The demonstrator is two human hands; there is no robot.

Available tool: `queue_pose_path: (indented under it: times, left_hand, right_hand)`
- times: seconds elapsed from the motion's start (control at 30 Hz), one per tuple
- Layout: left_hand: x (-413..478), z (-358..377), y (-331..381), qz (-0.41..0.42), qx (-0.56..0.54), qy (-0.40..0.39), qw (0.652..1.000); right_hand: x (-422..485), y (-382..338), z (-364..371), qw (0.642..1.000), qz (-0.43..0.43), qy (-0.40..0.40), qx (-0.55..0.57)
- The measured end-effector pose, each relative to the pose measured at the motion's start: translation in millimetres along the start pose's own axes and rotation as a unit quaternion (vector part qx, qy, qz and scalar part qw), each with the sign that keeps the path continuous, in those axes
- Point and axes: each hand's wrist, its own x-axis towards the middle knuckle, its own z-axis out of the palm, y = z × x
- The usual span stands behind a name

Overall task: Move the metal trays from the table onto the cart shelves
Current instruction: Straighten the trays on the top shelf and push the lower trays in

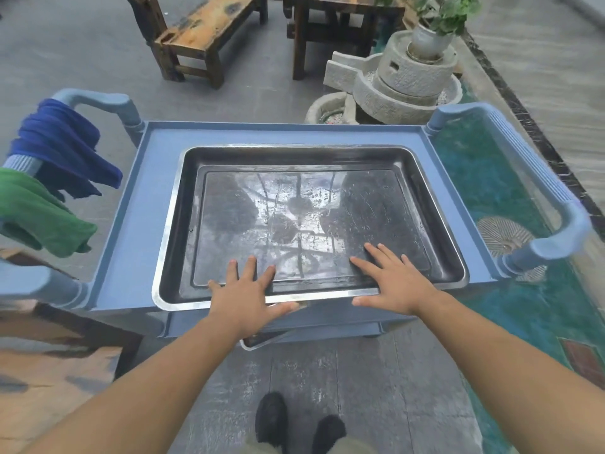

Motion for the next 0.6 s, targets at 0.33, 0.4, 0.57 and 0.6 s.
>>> queue_pose_path:
  times: [0.33, 0.4, 0.57, 0.6]
  left_hand:
    - [-60.8, -7.1, 32.4, -0.023, -0.074, 0.1, 0.992]
    - [-97.7, 22.1, 43.0, -0.01, -0.127, 0.204, 0.971]
    - [-150.5, 94.4, 48.2, 0.024, -0.143, 0.139, 0.98]
    - [-149.6, 102.8, 48.0, 0.028, -0.15, 0.116, 0.981]
  right_hand:
    - [-56.9, -41.6, 13.6, 0.992, -0.032, 0.113, 0.037]
    - [-84.5, -46.1, 39.3, 0.977, -0.051, 0.195, 0.067]
    - [-127.9, -44.2, 103.0, 0.982, -0.037, 0.164, 0.082]
    - [-127.8, -41.9, 112.0, 0.988, -0.026, 0.129, 0.086]
